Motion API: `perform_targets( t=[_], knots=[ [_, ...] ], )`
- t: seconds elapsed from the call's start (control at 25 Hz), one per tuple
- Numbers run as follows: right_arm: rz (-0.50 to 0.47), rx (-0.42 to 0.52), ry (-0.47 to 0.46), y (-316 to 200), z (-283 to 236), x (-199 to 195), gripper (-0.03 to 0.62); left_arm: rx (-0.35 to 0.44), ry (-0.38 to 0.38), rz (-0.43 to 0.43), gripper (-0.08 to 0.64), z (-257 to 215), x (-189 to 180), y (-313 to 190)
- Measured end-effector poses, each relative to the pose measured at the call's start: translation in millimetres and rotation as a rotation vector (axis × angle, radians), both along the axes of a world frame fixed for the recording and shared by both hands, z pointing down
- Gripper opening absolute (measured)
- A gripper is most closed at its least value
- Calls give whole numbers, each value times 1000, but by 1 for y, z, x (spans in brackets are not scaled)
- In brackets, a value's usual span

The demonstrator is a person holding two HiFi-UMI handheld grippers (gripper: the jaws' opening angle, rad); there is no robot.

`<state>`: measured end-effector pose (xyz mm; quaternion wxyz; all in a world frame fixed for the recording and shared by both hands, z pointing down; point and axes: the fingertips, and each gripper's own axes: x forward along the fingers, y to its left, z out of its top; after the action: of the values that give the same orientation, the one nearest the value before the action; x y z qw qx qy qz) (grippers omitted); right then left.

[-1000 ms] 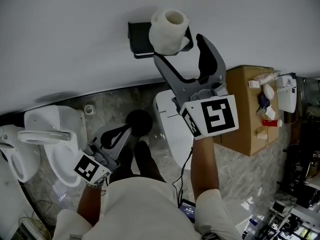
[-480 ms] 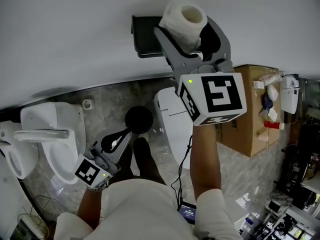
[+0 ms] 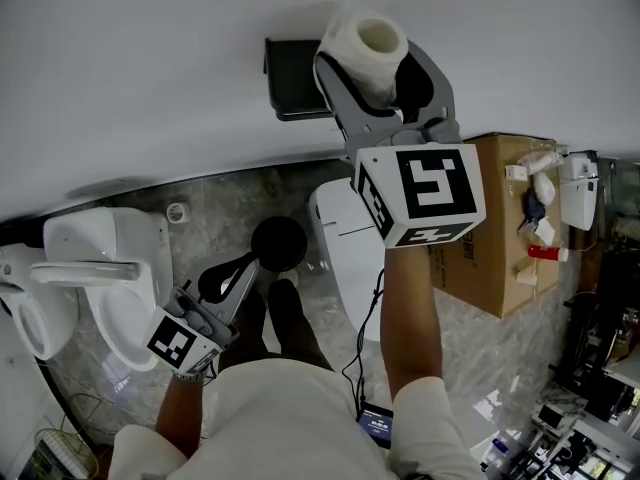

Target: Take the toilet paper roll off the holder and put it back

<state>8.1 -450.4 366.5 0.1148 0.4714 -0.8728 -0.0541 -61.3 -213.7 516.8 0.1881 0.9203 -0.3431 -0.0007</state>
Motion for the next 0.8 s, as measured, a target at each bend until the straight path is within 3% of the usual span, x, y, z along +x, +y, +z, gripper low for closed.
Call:
perform_targets(
  t=[0.32,0.8],
  knots=[
    [-25,16,-9,22,-19,1,304,44,-15,1,2,-20,-2,2],
    [-46,92,-36,131,-92,39,304,195,-30,51,2,-94,14,17]
  ],
)
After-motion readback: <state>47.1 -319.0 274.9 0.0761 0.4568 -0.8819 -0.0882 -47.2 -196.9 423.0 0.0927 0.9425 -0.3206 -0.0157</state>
